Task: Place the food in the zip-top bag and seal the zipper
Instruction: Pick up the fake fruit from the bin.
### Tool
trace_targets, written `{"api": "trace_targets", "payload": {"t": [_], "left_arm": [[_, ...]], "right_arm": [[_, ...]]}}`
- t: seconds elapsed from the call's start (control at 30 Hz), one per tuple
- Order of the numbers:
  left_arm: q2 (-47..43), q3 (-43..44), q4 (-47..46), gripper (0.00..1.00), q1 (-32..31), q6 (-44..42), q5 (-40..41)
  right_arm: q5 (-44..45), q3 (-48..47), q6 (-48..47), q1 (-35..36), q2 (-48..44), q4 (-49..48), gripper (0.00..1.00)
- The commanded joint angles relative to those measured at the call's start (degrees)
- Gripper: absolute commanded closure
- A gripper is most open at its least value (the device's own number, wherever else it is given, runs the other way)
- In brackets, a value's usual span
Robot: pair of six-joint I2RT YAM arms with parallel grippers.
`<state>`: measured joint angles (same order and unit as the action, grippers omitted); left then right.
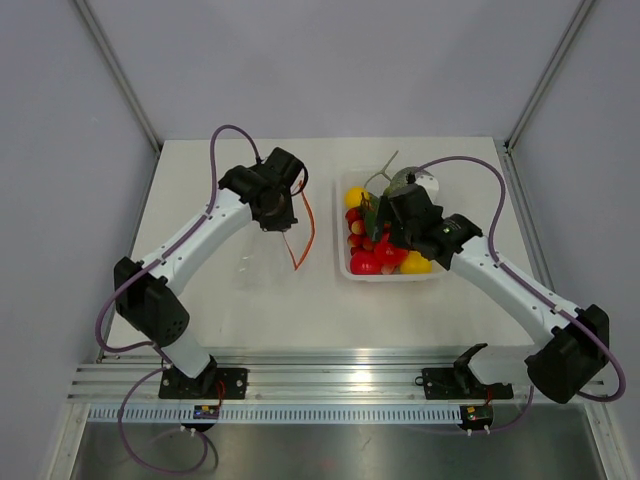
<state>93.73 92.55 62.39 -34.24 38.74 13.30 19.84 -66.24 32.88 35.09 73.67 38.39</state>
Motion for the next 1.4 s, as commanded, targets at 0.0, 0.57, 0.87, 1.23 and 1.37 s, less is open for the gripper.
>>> {"api": "trace_targets", "payload": {"t": [0.0, 0.57, 0.87, 1.23, 1.37], "left_arm": [[0.3, 2.2, -0.2, 1.00, -0.2, 0.5, 0.5], [-0.7, -1.1, -1.5, 1.00, -0.3, -0.4, -1.6], [-1.5, -0.8, -1.3, 1.00, -0.5, -0.7, -2.3], [-1.1, 1.9, -2.0, 1.00, -3.6, -0.4, -7.3], [-0.8, 3.6, -1.8, 1.00, -3.9, -1.1, -8.9]], "right_arm": [[1.6, 2.2, 4.8, -1.5, 0.7, 1.4, 0.02], [-3.1, 4.4, 5.4, -3.2, 9.9, -8.3, 0.01], [-3.4, 6.1, 6.7, -3.2, 7.1, -8.1, 0.41], [-8.5, 4.0, 5.3, -3.1, -4.8, -6.7, 0.58], [-11.8, 0.0, 5.2, -1.2, -5.9, -7.0, 0.59]]}}
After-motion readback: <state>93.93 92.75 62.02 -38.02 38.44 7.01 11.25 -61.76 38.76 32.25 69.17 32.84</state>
